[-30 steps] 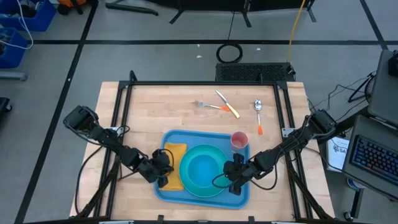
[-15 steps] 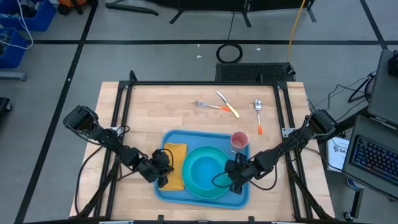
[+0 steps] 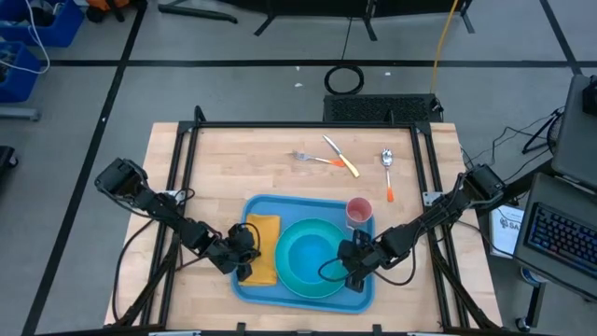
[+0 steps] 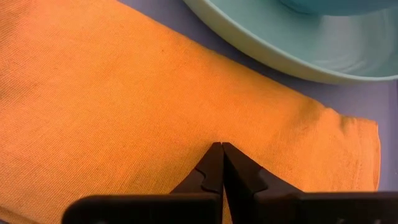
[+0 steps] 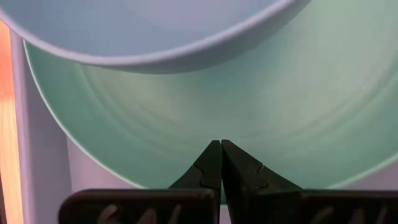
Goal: Set up tray
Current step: Put the yellow table napkin on the blue tray to the left of the green plate, then put the orange fork on the top of the yellow table napkin
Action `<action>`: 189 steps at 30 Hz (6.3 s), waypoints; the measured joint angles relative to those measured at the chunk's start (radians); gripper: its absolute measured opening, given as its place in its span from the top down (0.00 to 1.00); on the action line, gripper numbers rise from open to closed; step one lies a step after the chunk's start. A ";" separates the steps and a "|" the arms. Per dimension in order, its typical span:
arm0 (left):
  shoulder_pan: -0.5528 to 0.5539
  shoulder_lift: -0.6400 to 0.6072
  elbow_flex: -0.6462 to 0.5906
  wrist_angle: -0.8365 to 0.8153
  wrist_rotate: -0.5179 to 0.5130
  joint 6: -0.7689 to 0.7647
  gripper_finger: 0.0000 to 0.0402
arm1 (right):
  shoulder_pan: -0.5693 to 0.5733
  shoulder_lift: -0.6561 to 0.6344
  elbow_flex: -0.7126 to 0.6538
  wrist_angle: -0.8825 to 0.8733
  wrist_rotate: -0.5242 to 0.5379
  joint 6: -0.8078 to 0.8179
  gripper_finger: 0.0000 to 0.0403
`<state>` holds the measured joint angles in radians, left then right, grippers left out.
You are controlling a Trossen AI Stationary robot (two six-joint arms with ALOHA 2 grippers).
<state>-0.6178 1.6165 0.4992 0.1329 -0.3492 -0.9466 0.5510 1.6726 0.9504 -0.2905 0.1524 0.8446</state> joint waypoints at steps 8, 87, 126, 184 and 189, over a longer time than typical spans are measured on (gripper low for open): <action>-0.003 0.002 -0.002 0.026 0.015 -0.013 0.99 | 0.001 -0.004 -0.001 0.052 0.000 -0.070 1.00; 0.381 -0.616 0.000 0.038 -0.186 0.715 0.95 | -0.968 -0.207 0.352 -0.372 -0.395 -0.940 0.69; 0.529 -0.616 0.000 -0.108 -0.040 0.672 0.95 | -1.132 0.536 0.878 -0.739 -0.414 -1.280 0.71; 0.529 -0.608 -0.001 -0.133 -0.018 0.680 0.95 | -1.125 0.523 0.766 -0.482 -0.333 -1.314 0.71; 0.529 -0.608 -0.001 -0.140 -0.018 0.682 0.95 | -1.125 0.522 0.766 -0.475 -0.332 -1.328 0.71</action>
<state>-0.0891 1.0080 0.4984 -0.0074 -0.3672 -0.2642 -0.5743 2.1945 1.7164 -0.7658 -0.1795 -0.4833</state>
